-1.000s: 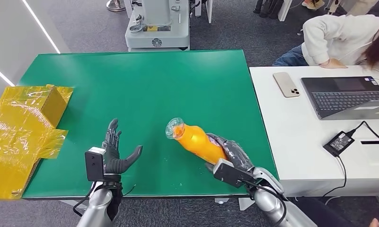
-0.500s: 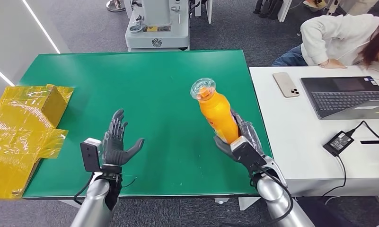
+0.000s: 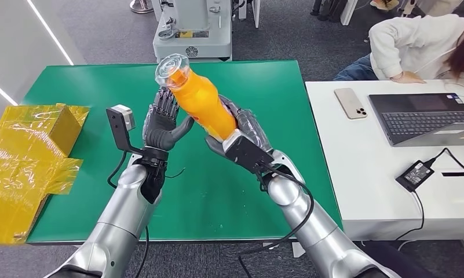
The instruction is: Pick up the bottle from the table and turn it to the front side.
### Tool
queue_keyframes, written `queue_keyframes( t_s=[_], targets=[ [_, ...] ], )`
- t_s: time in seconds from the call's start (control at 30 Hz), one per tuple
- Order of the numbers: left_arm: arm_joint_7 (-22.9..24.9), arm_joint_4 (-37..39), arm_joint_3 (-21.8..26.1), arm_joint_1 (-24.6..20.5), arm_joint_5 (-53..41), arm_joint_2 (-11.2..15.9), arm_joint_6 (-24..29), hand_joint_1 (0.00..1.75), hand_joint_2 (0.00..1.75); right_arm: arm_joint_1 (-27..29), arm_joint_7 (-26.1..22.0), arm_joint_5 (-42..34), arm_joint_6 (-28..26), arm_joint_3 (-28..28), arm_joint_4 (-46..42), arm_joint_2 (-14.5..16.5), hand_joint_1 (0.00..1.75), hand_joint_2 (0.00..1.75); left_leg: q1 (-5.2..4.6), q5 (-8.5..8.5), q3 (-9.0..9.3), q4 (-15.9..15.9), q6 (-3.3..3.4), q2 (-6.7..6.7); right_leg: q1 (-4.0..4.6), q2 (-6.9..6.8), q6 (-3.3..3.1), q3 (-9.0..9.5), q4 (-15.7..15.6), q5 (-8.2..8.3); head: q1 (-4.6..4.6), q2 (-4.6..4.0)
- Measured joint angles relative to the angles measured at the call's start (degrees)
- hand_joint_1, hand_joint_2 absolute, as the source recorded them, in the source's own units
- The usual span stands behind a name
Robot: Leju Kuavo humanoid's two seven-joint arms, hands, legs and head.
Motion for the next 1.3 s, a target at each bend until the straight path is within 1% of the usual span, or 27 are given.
queue_keyframes(
  t_s=[0.23,0.47,0.6,0.7,0.8,0.93,1.17,1.3],
  targets=[
    [-0.09,3.89,0.0,-2.06,1.2,0.87,-1.62,0.0,1.75,-3.22,1.91,2.02,0.44,2.24,2.63,0.74,1.74,1.75,-0.01,0.0,-0.04,0.01,-0.01,0.01,-0.01,0.01,0.0,-0.02,-0.01,0.0,0.01,0.0],
    [-0.04,6.05,-0.02,-3.22,0.08,2.96,0.42,0.0,1.75,-4.87,2.93,3.3,-0.88,2.83,4.49,0.75,1.75,1.75,0.0,0.0,-0.04,0.03,-0.01,0.04,-0.01,0.05,0.0,-0.06,-0.01,0.01,-0.01,0.0],
    [-0.43,6.74,-0.02,-3.64,-0.15,4.19,1.16,0.0,1.75,-4.91,3.54,3.22,-2.46,1.78,4.66,0.31,1.75,1.75,0.0,-0.01,-0.06,0.03,-0.01,0.02,0.0,0.02,0.0,-0.09,-0.01,0.0,-0.01,0.0],
    [-0.99,7.11,-0.02,-3.7,-0.39,5.18,1.55,0.0,1.75,-4.85,3.86,4.58,-4.5,0.14,5.14,-0.88,1.75,1.75,-0.01,-0.01,-0.07,0.03,-0.01,0.02,-0.01,0.03,0.0,-0.08,-0.02,0.0,0.0,0.0],
    [-1.38,7.45,-0.02,-3.7,-0.42,6.25,1.67,0.0,1.75,-4.66,3.43,5.47,-5.52,-1.58,5.84,-2.22,1.74,1.75,-0.01,-0.01,-0.07,0.03,-0.01,0.03,-0.02,0.04,0.0,-0.08,-0.02,0.01,0.01,0.0],
    [-1.59,7.84,-0.02,-3.71,-0.02,7.26,2.28,0.0,1.75,-4.63,2.79,6.08,-6.23,-3.19,6.94,-3.05,1.74,1.75,-0.01,-0.01,-0.07,0.04,-0.01,0.02,-0.02,0.04,0.0,-0.08,-0.02,0.01,0.01,0.01],
    [-1.58,7.93,0.0,-3.71,0.23,8.0,1.23,0.0,1.75,-5.14,2.34,5.52,-6.03,-4.29,9.61,-3.29,1.72,1.75,-0.01,-0.01,-0.08,0.03,-0.01,0.01,-0.01,0.03,0.0,-0.08,0.0,0.01,0.0,0.0],
    [-0.96,7.94,0.0,-3.75,0.9,7.62,-0.75,0.0,1.75,-6.03,1.13,4.89,-4.27,-4.03,11.61,-2.4,1.63,1.75,-0.01,-0.01,-0.09,0.03,-0.01,0.03,-0.01,0.05,0.0,-0.08,0.01,0.01,0.01,0.0]
  ],
)
